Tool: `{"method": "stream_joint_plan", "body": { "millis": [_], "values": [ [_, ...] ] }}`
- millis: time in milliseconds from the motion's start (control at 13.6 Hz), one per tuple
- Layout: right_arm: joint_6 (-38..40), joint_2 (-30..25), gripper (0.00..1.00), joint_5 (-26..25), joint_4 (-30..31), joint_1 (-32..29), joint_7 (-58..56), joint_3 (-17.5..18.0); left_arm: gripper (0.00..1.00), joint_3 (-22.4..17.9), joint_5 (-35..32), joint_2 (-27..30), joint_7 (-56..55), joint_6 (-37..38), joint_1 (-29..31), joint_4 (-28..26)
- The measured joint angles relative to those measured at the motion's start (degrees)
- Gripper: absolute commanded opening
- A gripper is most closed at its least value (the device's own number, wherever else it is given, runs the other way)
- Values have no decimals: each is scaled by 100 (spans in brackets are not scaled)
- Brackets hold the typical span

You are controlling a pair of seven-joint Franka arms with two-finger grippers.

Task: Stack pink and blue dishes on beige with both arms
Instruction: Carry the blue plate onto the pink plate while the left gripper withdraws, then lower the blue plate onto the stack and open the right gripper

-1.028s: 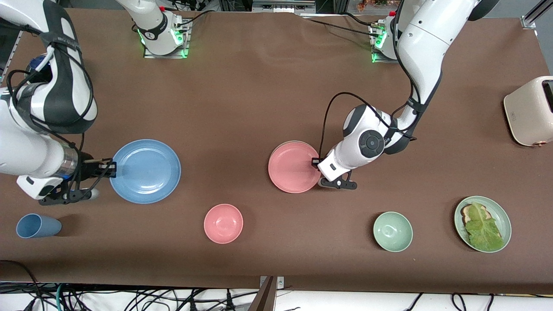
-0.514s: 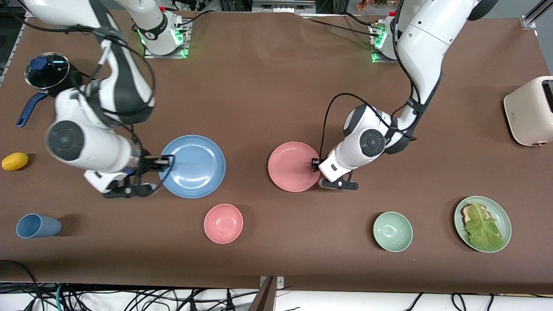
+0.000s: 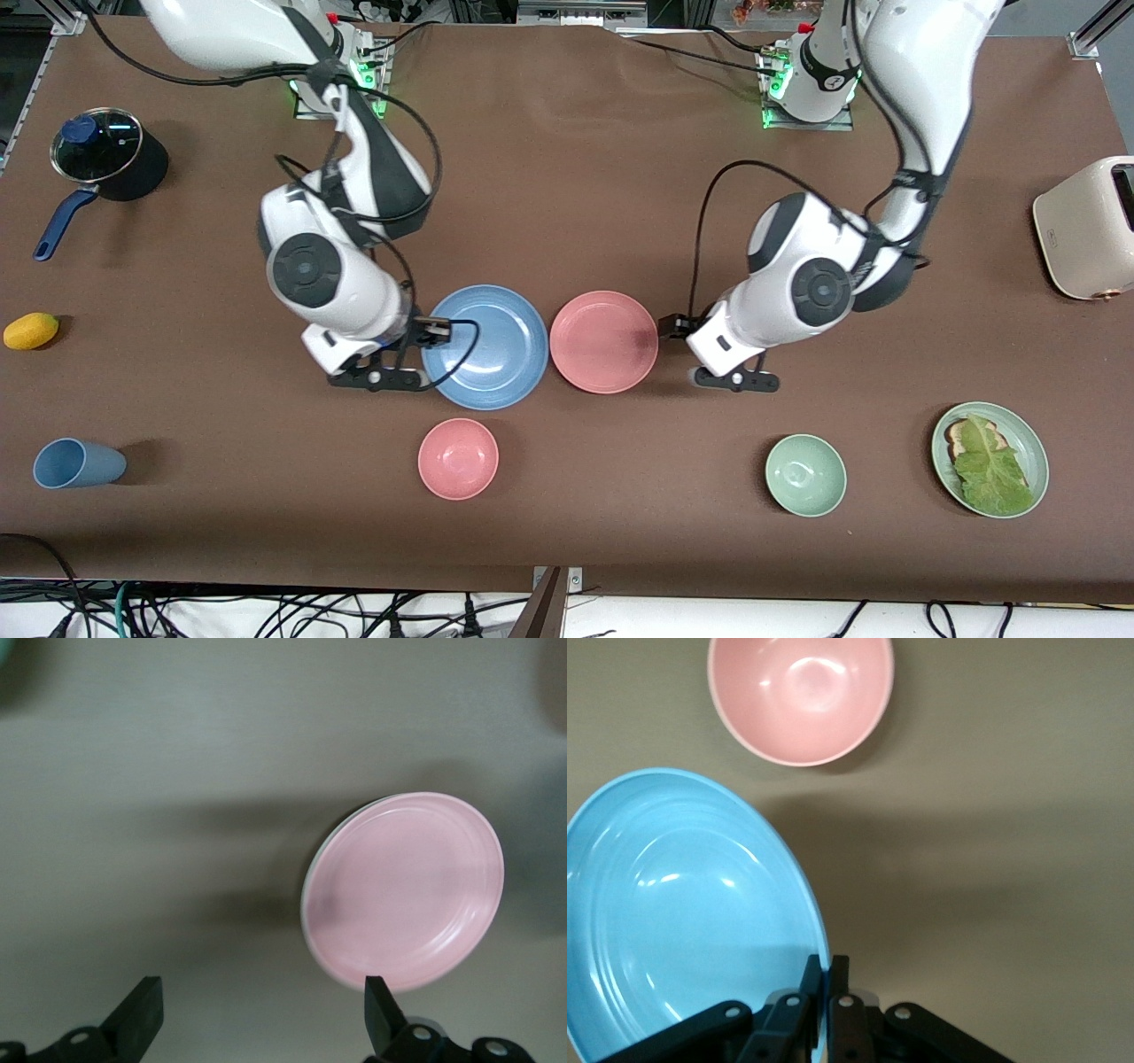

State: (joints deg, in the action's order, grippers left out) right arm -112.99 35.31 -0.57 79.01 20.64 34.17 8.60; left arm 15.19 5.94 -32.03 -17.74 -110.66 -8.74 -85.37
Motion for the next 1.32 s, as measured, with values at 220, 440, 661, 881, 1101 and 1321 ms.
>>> {"method": "stream_joint_plan", "body": {
  "millis": [220, 440, 661, 881, 1101, 1321],
  "values": [
    [-506, 238, 0, -4, 4, 485, 879, 3, 100, -125, -218, 197, 0, 990, 217, 500],
    [-1018, 429, 0, -7, 4, 928, 1653, -2, 100, -127, -863, 351, -1, 1731, 328, 893],
    [-1444, 614, 0, -52, 5, 1267, 2210, -16, 100, -139, -1187, 681, -59, 1969, 405, 1090],
    [-1584, 831, 0, -280, 6, 1426, 2528, -22, 100, -156, -1188, 1101, -68, 2164, 811, 1104],
    [-1610, 997, 0, -303, 7, 1465, 2568, -33, 100, -160, -1161, 1272, -51, 2409, 1132, 1103],
    [-1612, 1029, 61, -304, 6, 1469, 2573, -51, 100, -164, -923, 1289, 378, 2411, 1580, 1103]
  ]
}}
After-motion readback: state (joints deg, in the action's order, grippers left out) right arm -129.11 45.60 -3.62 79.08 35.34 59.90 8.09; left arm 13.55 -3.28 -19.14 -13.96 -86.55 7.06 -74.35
